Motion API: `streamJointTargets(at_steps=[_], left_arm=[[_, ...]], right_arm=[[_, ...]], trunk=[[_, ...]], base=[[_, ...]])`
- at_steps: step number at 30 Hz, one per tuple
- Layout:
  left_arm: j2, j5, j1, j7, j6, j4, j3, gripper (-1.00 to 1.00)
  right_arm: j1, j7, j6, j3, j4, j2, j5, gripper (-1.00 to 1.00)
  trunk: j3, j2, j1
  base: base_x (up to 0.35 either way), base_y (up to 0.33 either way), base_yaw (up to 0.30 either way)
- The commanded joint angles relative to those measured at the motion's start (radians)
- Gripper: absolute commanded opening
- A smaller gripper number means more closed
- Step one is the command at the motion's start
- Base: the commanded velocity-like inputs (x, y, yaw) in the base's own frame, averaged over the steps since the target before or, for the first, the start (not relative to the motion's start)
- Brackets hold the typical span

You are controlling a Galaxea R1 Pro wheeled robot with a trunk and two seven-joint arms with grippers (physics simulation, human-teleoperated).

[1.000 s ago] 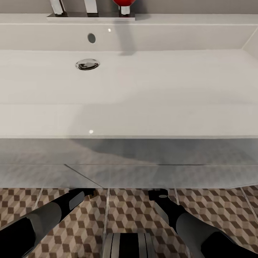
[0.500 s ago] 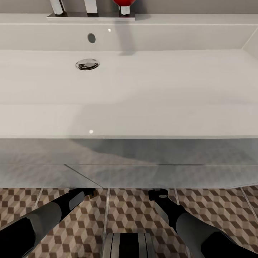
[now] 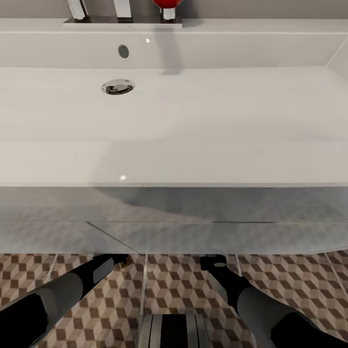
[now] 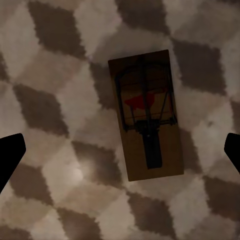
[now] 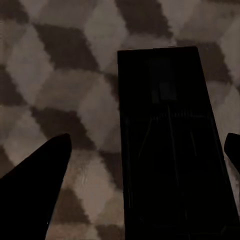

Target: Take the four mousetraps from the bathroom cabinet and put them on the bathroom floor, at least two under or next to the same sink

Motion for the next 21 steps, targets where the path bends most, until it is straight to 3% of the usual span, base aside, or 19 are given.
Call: streamJointTargets(at_steps=[1,21], left_arm=[[0.001,0.004,0.000,0.008,0.003,-0.004,-0.006,1.00],[0.001,0.004,0.000,0.008,0.003,-0.004,-0.006,1.00]], right_arm=[[0.000,-0.008,0.007,0.008,-0.002,0.000,-0.004,1.00],[0.000,-0.008,0.006,0.008,-0.002,-0.002,-0.004,1.00]], trunk=[[-0.001,0.000,0.000],[-0.001,0.000,0.000]], base=[[0.000,0.000,0.000],[0.000,0.000,0.000]])
